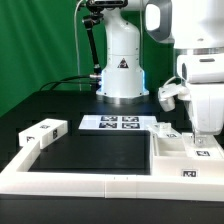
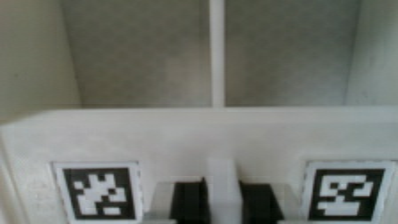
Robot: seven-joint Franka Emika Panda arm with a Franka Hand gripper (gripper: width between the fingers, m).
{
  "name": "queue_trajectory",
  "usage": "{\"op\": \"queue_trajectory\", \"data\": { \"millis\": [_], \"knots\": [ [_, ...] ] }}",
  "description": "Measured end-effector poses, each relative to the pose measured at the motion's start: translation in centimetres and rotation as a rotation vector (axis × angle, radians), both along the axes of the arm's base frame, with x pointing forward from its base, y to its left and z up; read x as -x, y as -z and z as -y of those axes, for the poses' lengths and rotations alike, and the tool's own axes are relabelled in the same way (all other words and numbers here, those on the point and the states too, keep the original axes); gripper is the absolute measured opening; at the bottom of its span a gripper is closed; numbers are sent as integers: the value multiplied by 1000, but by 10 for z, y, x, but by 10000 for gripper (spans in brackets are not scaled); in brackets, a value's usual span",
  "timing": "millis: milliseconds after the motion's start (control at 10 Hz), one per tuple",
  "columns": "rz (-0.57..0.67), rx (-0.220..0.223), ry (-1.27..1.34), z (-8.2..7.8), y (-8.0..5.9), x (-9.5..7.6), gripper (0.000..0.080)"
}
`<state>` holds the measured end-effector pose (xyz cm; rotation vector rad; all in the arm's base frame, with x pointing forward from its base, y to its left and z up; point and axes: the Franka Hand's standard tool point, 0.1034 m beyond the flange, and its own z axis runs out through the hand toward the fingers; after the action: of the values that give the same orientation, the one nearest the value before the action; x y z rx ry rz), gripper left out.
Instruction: Assemble cabinet
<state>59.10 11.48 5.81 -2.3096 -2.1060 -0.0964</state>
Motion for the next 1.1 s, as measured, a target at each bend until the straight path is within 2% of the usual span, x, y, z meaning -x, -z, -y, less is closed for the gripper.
{"op": "queue_trajectory", "data": {
  "millis": [400,500,700,800,900,1000,1100],
  "knots": [
    [-2,2,-1,0,-2,1,71],
    [2,2,4,-1,-3,2,263],
    [19,8,32,-6,-18,18,544],
    [30,13,25,-6,-27,28,544],
    [36,23,8,-5,-38,42,738],
    [33,39,-38,-1,-46,62,781],
    [28,43,-54,0,-45,71,794]
  ]
}}
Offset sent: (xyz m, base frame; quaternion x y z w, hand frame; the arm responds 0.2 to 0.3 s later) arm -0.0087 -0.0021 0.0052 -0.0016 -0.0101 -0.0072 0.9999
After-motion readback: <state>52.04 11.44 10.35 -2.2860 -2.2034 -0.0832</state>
